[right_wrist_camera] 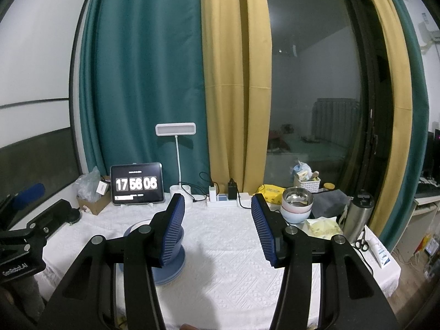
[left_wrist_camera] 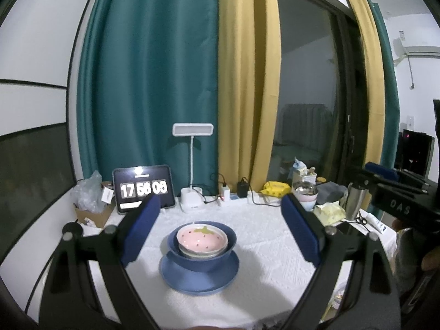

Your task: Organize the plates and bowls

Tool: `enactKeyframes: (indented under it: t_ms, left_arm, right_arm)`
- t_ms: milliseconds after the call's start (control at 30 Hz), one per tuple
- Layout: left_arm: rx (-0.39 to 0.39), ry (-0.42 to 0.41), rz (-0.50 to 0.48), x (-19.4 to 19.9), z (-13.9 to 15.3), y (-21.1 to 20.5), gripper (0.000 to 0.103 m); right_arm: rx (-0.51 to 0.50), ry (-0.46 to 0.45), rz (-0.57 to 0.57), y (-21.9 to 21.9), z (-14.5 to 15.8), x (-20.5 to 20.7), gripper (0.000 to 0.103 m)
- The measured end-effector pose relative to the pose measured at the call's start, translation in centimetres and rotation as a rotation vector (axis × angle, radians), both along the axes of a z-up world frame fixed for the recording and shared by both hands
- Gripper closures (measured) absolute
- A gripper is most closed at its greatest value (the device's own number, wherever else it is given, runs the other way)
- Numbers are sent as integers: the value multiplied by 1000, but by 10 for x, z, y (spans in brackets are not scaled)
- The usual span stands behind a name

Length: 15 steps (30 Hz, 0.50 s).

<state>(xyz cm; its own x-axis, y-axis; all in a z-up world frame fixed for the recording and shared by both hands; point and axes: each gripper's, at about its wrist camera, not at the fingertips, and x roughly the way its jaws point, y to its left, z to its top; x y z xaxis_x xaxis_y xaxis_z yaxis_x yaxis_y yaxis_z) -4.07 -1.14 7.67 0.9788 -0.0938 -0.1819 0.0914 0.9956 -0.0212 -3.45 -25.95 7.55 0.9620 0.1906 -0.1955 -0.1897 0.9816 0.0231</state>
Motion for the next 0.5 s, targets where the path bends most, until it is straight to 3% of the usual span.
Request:
enactKeyframes:
  t_ms: [500]
  left_arm:
    - [-5,2,7,5,2,7,12]
  right_arm:
    - [-6,7,3,1,-2,-3,50]
